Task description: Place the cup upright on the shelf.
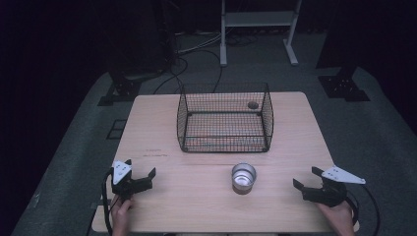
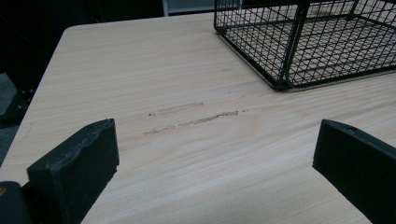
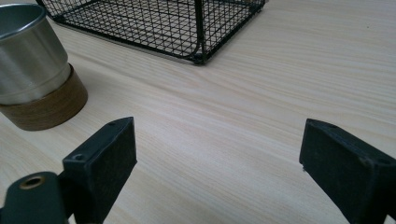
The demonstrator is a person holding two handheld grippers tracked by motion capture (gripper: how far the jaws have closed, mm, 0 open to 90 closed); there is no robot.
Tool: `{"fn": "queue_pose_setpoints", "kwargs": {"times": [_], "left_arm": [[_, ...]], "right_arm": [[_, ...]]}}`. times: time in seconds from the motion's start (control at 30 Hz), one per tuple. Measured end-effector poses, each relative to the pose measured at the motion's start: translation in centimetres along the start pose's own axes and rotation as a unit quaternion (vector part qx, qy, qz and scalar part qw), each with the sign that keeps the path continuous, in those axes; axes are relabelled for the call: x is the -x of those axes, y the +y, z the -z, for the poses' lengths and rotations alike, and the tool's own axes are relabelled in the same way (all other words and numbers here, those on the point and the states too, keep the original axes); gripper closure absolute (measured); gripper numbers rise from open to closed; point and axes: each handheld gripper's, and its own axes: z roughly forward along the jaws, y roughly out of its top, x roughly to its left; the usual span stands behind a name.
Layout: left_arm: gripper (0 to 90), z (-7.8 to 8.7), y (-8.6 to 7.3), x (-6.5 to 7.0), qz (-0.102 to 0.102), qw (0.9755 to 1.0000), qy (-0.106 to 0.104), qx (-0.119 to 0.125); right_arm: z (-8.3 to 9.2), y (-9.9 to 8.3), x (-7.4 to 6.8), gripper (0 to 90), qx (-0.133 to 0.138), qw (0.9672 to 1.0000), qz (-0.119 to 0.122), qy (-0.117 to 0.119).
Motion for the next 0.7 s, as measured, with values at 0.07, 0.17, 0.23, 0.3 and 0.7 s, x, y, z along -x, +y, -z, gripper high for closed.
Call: {"fn": "queue_pose_setpoints", "kwargs": {"times": [0.07, 0.17, 0.23, 0.3, 0.7], "left_arm": [[0.0, 0.0, 0.0, 0.0, 0.0, 1.0, 0.0, -0.001], [0.0, 0.0, 0.0, 0.0, 0.0, 1.0, 0.0, -0.002], [0.0, 0.0, 0.0, 0.0, 0.0, 1.0, 0.0, -0.001], [0.0, 0.0, 0.0, 0.0, -0.001, 1.0, 0.0, -0.001], [0.0, 0.1, 0.0, 0.2, -0.006, 1.0, -0.002, -0.005]], "right_arm": [[0.0, 0.1, -0.1, 10.2, 0.0, 1.0, 0.001, 0.0], [0.1, 0.2, -0.2, 10.1, 0.004, 1.0, 0.004, 0.001], [0.1, 0.2, -0.2, 10.1, 0.005, 1.0, 0.004, 0.001], [0.2, 0.3, -0.3, 10.1, 0.007, 1.0, 0.004, 0.002], [0.9, 1.3, -1.1, 8.4, 0.021, 0.9995, 0.015, 0.014]]}}
